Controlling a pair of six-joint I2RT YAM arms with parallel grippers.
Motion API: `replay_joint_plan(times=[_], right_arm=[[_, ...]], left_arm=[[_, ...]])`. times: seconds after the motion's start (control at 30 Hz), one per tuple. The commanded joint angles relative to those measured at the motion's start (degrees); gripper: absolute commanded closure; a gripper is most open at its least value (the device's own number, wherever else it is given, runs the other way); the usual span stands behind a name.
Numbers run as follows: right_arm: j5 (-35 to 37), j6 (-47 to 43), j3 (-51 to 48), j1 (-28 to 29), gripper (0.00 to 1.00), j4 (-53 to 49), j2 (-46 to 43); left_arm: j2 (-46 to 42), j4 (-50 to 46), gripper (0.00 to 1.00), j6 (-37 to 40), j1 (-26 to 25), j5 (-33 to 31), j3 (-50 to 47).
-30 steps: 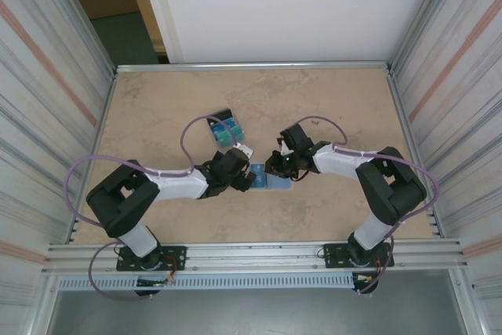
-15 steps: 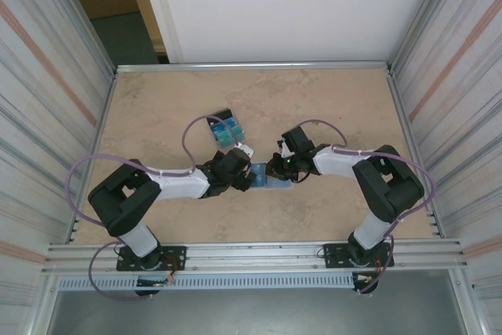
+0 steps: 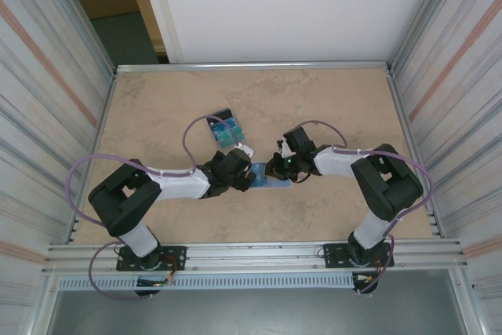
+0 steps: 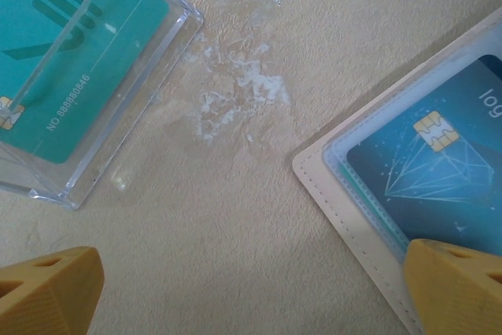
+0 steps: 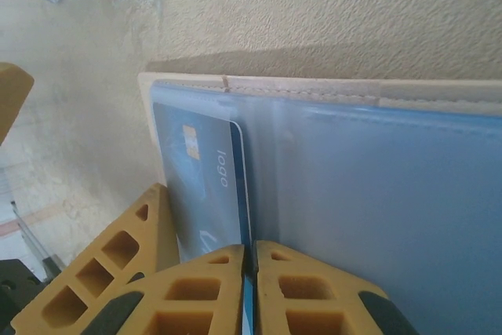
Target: Take the credit cards out of the card holder
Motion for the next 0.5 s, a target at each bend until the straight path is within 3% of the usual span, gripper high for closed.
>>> replay_joint_plan(times=[0.0,0.27,0.47], right_arm=[[-3.3,1.7,-1.5,-0.5,0.90,2.8,0.2],[-5.7,2.3,-2.2,-0.9,0.88,5.2,0.3],[-5.2,2.4,-2.6,-1.3,0.96,5.0,-0.2]], left_arm=[[1.5,-2.6,0.01,1.4,-0.7,-1.1,1.0],[1.7,-2.8,0.01,1.5,-1.1,-1.4,1.4],[1.6,-3.1,0.01,1.7,-1.2,-1.8,1.6]])
